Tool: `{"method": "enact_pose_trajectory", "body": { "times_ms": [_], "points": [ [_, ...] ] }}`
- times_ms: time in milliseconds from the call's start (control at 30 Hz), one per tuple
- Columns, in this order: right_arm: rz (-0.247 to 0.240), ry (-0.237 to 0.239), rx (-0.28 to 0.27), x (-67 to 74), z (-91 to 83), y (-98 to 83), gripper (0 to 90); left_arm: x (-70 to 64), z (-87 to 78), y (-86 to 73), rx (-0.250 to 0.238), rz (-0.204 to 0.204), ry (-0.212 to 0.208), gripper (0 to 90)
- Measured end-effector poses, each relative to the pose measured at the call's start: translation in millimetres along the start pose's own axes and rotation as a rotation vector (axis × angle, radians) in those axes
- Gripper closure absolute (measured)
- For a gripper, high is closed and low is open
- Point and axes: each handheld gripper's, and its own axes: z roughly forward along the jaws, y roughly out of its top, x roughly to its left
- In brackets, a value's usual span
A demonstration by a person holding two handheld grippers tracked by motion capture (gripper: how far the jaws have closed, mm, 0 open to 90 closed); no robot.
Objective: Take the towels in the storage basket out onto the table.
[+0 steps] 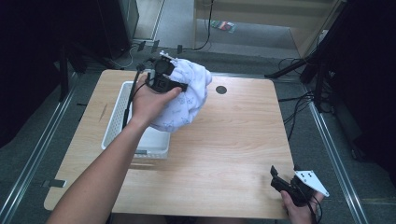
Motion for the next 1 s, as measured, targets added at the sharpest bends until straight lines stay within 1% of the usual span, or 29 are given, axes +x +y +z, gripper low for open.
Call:
{"method": "enact_pose_trajectory", "body": {
  "times_ms": [167,433,633,733,833,900,1000],
  "points": [
    [-0.003,0.0,-0.002,1.2,-0.4,-0.1,14.4,-17.6,19.1,1.8,0.017,0.008,-0.024,62.7],
    [-0.007,0.005,-0.005,1.2,-0.7,-0.2,14.4,-39.5,48.5,0.8,0.041,0.011,-0.063,62.5],
    [-0.013,0.005,-0.008,1.3,-0.6,-0.2,14.5,-50.3,69.9,-5.2,0.048,-0.002,-0.077,62.0],
    [-0.015,0.003,-0.008,1.4,-0.6,-0.3,14.7,-55.1,81.5,-11.0,0.048,-0.024,-0.089,61.6],
    [-0.016,0.002,-0.009,1.5,-0.6,-0.3,14.8,-60.1,95.7,-17.7,0.067,-0.029,-0.096,61.5],
    [-0.013,0.001,-0.008,1.7,-0.7,-0.4,14.8,-61.7,102.9,-21.3,0.082,-0.022,-0.097,61.4],
    [-0.012,0.001,-0.011,1.9,-0.8,-0.4,14.8,-63.6,113.1,-27.7,0.092,-0.026,-0.096,60.8]
  ]
}}
